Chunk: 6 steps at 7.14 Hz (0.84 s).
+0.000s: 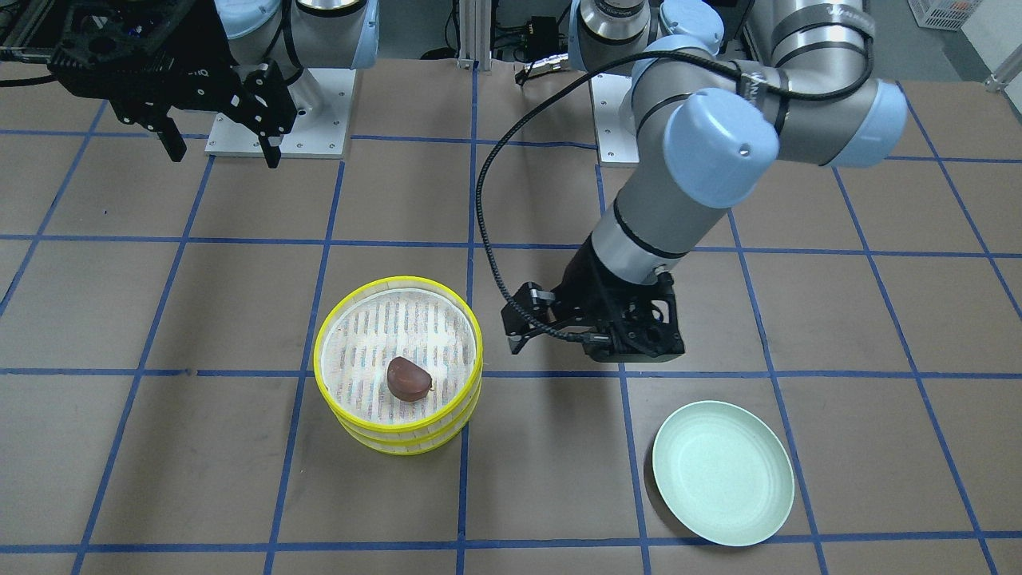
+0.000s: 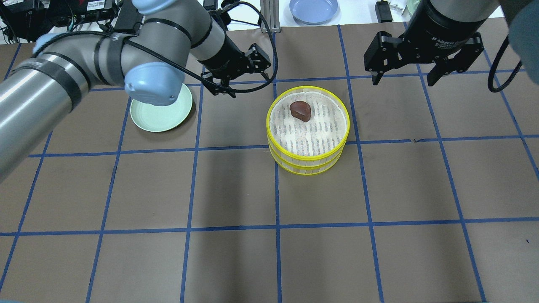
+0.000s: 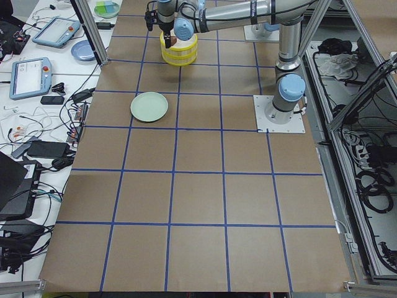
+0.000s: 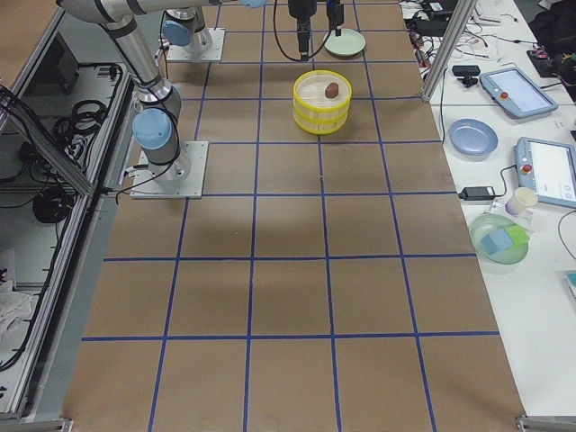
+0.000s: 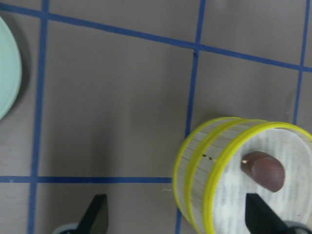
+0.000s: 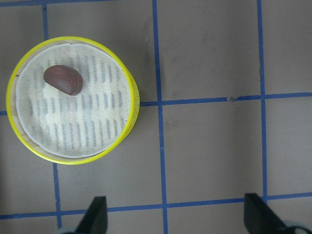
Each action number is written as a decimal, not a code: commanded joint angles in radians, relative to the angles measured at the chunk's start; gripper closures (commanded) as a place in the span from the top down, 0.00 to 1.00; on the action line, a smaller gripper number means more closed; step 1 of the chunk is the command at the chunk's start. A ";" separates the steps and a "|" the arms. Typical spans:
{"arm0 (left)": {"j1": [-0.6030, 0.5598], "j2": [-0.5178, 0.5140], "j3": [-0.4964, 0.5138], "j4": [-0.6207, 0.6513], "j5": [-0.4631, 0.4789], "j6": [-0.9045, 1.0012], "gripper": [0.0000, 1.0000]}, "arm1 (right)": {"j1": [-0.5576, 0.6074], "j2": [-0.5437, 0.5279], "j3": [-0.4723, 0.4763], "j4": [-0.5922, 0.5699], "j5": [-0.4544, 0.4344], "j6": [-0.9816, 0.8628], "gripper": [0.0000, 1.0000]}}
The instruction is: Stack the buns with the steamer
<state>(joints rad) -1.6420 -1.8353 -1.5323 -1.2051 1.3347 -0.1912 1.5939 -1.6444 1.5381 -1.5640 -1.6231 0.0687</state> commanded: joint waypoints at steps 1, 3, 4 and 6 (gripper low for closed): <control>0.095 0.063 0.007 -0.094 0.089 0.133 1.00 | 0.000 0.005 0.000 0.004 -0.037 -0.006 1.00; 0.149 0.121 0.007 -0.199 0.151 0.266 1.00 | 0.004 0.003 0.000 0.007 -0.023 -0.009 1.00; 0.151 0.158 0.006 -0.238 0.216 0.266 1.00 | 0.006 0.005 -0.003 0.002 -0.017 -0.045 1.00; 0.148 0.214 0.003 -0.304 0.233 0.263 1.00 | 0.005 0.000 -0.003 0.001 -0.017 -0.118 1.00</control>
<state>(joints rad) -1.4931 -1.6545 -1.5271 -1.4749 1.5531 0.0712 1.5992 -1.6419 1.5365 -1.5609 -1.6402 -0.0191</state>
